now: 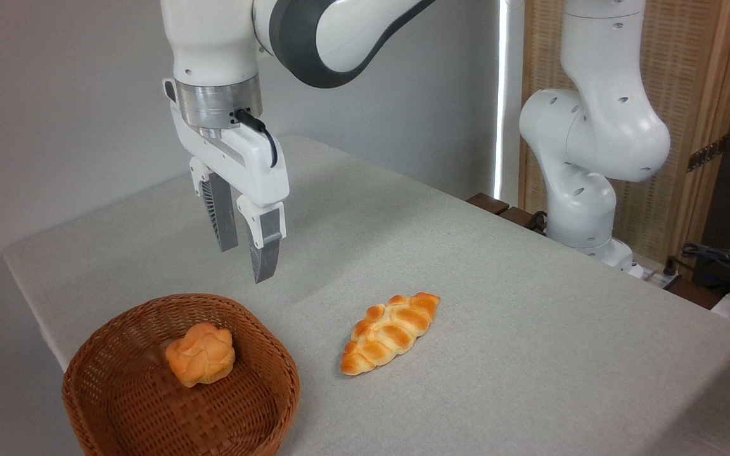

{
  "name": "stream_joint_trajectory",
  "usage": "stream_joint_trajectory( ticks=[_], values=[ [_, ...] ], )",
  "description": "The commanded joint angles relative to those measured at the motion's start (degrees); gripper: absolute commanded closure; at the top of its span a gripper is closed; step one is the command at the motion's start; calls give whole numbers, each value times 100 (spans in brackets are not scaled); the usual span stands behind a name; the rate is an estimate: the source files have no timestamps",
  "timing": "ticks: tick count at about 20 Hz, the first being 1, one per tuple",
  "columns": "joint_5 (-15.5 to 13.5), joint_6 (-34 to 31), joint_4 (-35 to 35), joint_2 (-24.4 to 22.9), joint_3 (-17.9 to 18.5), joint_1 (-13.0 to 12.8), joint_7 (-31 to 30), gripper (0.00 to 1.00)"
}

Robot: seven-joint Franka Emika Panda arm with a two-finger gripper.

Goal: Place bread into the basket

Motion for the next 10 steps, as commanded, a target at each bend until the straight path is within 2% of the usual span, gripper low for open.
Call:
stream_joint_trajectory(
  ticks=[1, 10],
  values=[
    [83, -133, 87, -9, 31, -19, -19, 0],
    [74, -142, 87, -36, 57, -1, -18, 0]
  ],
)
